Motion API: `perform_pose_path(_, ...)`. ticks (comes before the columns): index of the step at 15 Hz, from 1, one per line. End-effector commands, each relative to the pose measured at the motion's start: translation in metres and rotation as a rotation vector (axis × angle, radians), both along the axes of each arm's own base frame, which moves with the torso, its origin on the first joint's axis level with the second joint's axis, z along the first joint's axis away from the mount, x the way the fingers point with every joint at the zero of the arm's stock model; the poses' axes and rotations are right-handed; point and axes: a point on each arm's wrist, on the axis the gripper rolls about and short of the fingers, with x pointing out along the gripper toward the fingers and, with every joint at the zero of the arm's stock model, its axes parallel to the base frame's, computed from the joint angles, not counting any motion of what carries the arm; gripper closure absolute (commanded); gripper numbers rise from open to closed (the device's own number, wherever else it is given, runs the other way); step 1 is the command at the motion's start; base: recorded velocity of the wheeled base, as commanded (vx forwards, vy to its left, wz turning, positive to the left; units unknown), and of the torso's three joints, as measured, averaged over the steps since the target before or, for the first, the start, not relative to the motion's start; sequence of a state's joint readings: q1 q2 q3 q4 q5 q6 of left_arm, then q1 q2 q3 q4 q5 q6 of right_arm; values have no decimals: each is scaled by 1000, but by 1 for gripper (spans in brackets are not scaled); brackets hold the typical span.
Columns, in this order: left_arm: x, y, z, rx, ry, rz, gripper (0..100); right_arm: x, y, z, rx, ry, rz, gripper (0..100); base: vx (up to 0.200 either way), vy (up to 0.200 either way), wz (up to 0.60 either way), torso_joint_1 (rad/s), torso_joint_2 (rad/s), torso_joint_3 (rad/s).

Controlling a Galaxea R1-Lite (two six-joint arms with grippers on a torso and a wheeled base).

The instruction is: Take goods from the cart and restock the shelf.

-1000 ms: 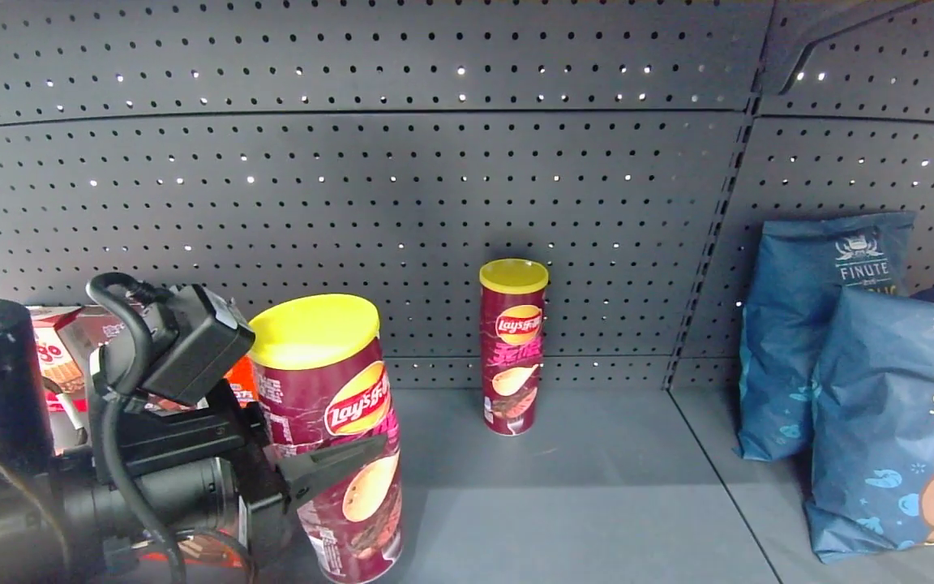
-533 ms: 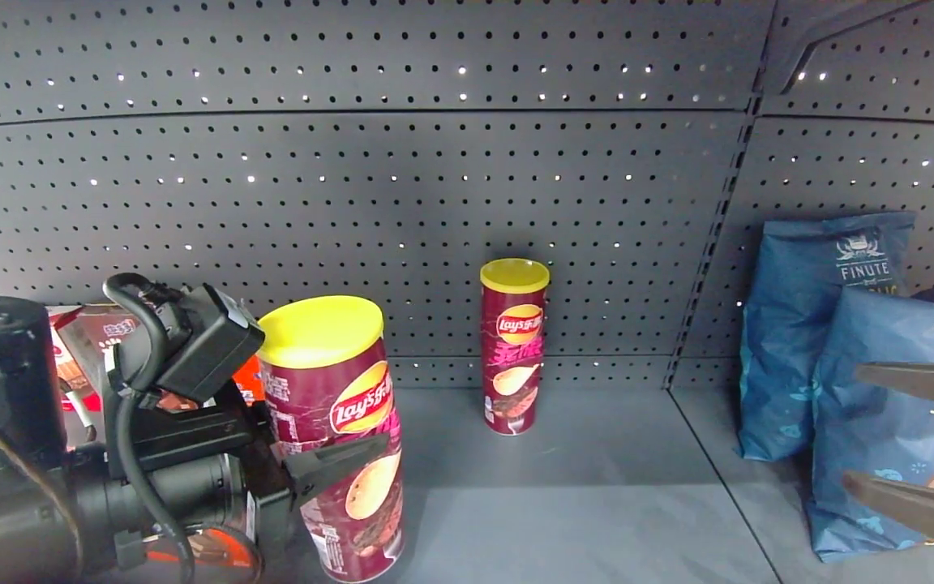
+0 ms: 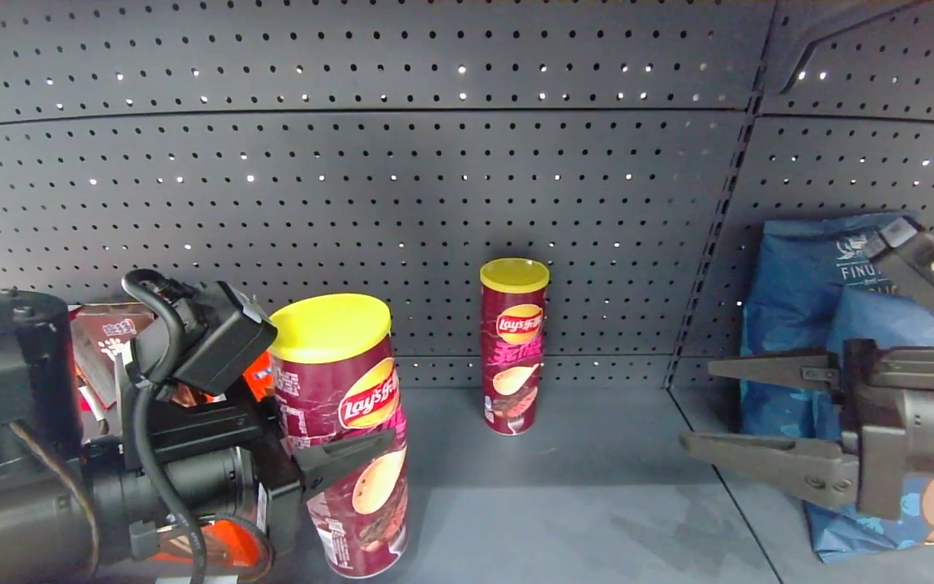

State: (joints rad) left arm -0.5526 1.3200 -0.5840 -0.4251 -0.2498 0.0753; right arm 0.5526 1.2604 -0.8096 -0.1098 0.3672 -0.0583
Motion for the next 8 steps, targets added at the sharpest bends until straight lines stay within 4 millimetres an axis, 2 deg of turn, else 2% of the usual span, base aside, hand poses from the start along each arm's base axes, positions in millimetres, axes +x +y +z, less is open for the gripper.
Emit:
perform_pose_path(1, 1, -1, 0, 0, 1, 0, 100, 33, 19, -20, -14, 19, -8, 0, 0, 0, 0, 0, 0, 0)
perform_pose_path(4, 5, -3, -2, 5, 10, -1, 100, 73, 42, -44, 64, -87, 21, 0, 0, 0, 0, 0, 0, 0)
perform_pose_path(8, 11, -7, 5, -5, -7, -3, 100, 93, 41, -56, 102, -64, 169, 0, 0, 0, 0, 0, 0, 0)
